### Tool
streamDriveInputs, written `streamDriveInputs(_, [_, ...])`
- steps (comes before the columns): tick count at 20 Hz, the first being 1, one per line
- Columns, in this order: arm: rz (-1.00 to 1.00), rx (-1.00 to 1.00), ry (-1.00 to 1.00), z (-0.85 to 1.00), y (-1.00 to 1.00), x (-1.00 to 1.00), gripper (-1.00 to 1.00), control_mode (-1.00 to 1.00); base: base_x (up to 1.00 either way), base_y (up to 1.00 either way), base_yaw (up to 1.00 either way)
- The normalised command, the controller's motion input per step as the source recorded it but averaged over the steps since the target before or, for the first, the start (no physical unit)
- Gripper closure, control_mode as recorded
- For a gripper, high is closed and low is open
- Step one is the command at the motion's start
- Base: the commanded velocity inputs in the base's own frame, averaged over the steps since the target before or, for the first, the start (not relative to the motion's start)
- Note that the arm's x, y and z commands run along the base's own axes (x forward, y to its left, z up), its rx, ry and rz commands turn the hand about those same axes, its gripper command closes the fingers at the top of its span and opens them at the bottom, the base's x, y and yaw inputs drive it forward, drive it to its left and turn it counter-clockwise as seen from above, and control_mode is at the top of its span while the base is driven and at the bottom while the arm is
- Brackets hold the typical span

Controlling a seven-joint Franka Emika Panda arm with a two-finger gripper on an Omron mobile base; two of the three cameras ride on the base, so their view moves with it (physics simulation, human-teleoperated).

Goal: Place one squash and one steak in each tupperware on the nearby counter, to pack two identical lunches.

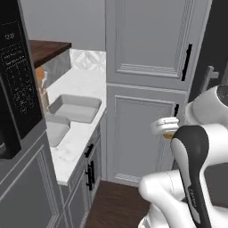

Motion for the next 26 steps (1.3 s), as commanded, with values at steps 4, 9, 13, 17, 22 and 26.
streamDriveInputs(4, [0.0,0.0,0.0,0.0,0.0,0.0,1.0,1.0,1.0,0.09,0.19])
streamDriveInputs(9, [0.0,0.0,0.0,0.0,0.0,0.0,1.0,1.0,1.0,0.5,0.22])
streamDriveInputs(13, [0.0,0.0,0.0,0.0,0.0,0.0,1.0,1.0,0.99,0.63,0.2])
streamDriveInputs(17, [0.05,-0.01,0.01,-0.09,0.04,0.21,1.0,-1.0,0.62,0.18,0.14])
streamDriveInputs(22, [0.19,-0.04,0.05,-0.5,0.38,0.98,1.0,-1.0,0.0,0.0,0.0])
streamDriveInputs(26, [0.13,-0.07,0.06,-0.57,0.6,1.0,1.0,-1.0,0.0,0.0,0.0])
